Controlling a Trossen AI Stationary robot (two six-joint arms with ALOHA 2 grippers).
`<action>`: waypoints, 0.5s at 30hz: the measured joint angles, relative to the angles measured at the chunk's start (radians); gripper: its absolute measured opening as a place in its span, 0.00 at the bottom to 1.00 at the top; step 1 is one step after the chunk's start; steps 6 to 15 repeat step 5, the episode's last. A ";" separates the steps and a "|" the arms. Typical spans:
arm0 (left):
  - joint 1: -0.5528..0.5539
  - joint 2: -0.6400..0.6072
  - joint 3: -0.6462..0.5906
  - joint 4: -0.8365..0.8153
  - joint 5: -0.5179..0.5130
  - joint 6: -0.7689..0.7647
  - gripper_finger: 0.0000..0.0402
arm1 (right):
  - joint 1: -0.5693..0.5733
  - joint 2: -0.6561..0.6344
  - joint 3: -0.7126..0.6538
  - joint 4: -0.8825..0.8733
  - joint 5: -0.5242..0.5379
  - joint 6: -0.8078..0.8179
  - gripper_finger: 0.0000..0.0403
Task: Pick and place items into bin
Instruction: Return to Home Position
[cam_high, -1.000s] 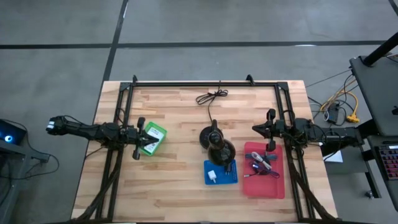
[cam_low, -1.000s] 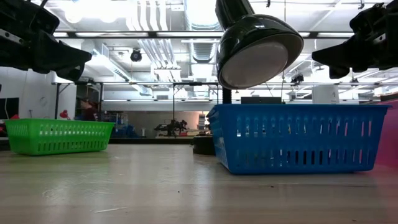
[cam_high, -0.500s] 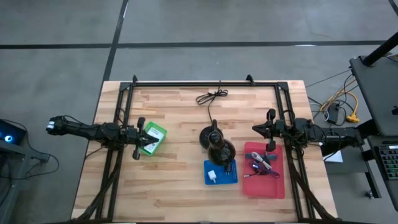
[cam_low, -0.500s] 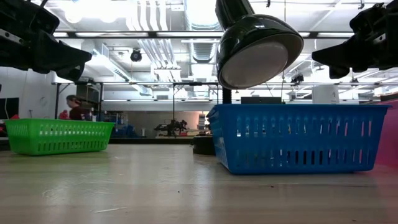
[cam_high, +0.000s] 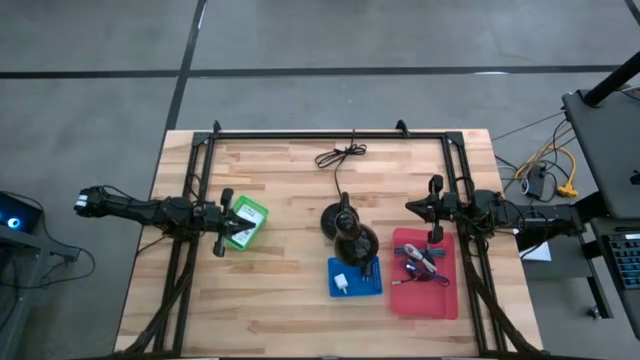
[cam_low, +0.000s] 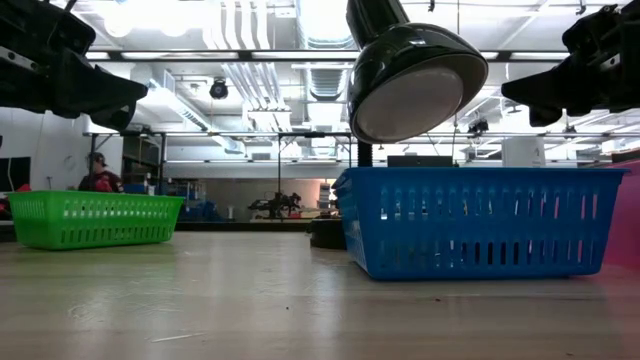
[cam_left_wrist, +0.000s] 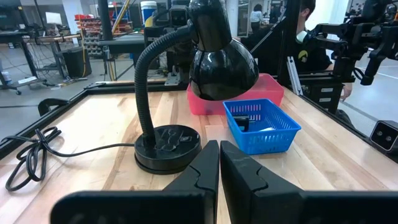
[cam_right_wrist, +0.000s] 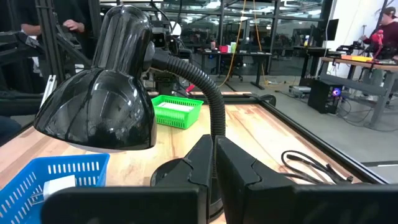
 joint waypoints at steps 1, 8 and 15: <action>0.000 0.000 0.000 0.000 0.000 0.000 0.00 | 0.000 0.000 0.000 0.000 0.000 0.000 0.02; 0.000 0.000 0.000 0.000 0.000 0.000 0.00 | 0.000 0.000 0.000 0.000 0.000 0.000 0.02; 0.000 0.000 0.000 0.000 0.000 0.000 0.00 | 0.000 0.000 0.000 0.000 0.000 0.000 0.02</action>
